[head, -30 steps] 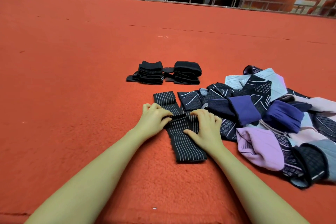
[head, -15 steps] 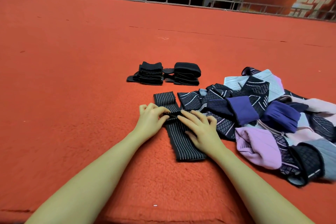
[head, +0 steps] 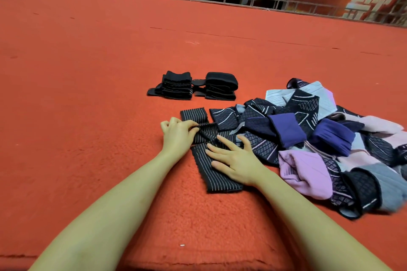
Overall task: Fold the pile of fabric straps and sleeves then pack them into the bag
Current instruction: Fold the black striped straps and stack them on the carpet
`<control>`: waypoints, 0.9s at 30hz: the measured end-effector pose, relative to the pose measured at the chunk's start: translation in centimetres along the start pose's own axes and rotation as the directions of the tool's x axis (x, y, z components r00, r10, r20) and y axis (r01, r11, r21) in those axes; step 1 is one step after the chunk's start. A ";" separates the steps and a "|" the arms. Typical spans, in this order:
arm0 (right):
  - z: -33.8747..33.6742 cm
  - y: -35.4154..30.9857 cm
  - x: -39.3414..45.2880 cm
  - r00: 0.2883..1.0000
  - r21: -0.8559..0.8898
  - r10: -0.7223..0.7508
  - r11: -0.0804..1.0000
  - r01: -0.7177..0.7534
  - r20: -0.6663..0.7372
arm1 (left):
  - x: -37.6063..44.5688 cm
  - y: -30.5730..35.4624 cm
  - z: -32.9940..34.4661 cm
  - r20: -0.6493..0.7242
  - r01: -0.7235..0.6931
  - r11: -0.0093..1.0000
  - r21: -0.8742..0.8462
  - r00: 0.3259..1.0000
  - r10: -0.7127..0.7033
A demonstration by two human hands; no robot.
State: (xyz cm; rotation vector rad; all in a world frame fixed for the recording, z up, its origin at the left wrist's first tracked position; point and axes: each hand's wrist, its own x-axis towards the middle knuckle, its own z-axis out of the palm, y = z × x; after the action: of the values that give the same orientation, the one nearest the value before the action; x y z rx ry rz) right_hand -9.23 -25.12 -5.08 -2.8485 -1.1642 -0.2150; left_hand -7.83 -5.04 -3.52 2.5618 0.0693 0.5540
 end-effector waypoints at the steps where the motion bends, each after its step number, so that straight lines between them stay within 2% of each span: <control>1: -0.1 -0.1 0.0 1.000 0.012 0.002 1.000 -0.002 0.000 | -0.2 0.1 0.1 -0.002 0.023 1.000 -0.002 1.000 -0.023; 6: -0.3 -0.2 0.0 1.000 0.046 0.002 0.999 -0.003 0.017 | -0.7 0.0 1.5 -0.052 0.099 0.995 -0.018 0.994 -0.099; 9: -0.5 -0.1 0.2 1.000 0.068 -0.007 0.998 0.006 0.020 | 0.0 -0.7 1.5 -0.133 0.239 0.967 -0.089 0.959 -0.250; 10: -0.4 -0.1 0.2 1.000 0.071 -0.012 0.997 0.011 0.016 | 0.1 -1.0 1.5 -0.132 0.247 0.965 -0.086 0.957 -0.257; 11: -0.3 0.0 0.1 1.000 0.068 -0.017 0.998 0.016 0.001 | 0.1 -1.1 1.5 -0.123 0.201 0.977 -0.066 0.970 -0.208; 13: 0.1 0.1 0.3 0.999 0.068 -0.009 0.998 0.012 -0.052 | -0.2 -0.9 1.8 -0.119 0.015 0.999 -0.044 0.993 -0.020; 15: 0.4 -0.1 0.3 0.989 0.115 0.029 0.993 -0.013 -0.143 | -0.5 -0.5 1.8 -0.153 -0.124 0.991 -0.042 0.981 0.116; 16: 0.4 -0.1 0.4 0.969 0.150 0.055 0.988 -0.019 -0.242 | -0.7 -0.5 1.7 -0.188 -0.170 0.985 -0.034 0.969 0.160; 18: 0.3 -0.2 0.8 0.877 0.198 0.121 0.980 -0.031 -0.466 | -1.0 -0.6 1.2 -0.245 -0.250 0.968 -0.006 0.939 0.241; 19: 0.0 -0.3 1.2 0.835 0.206 0.160 0.977 -0.057 -0.527 | -1.2 -0.6 0.8 -0.266 -0.285 0.959 0.004 0.924 0.276; 23: -1.8 -0.9 3.6 0.798 0.207 0.253 0.964 -0.164 -0.546 | -1.9 -0.4 -0.8 -0.321 -0.336 0.942 0.019 0.890 0.324; 27: -3.4 -0.7 3.9 0.823 0.164 0.179 0.981 -0.106 -0.540 | -2.7 -0.1 -2.1 -0.280 -0.377 0.926 -0.030 0.892 0.354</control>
State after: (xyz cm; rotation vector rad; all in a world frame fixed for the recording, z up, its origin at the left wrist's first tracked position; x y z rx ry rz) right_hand -7.36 -22.24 -1.15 -2.4761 -0.8015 -0.8568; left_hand -11.19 -4.36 -2.92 2.4108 -0.3445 1.0254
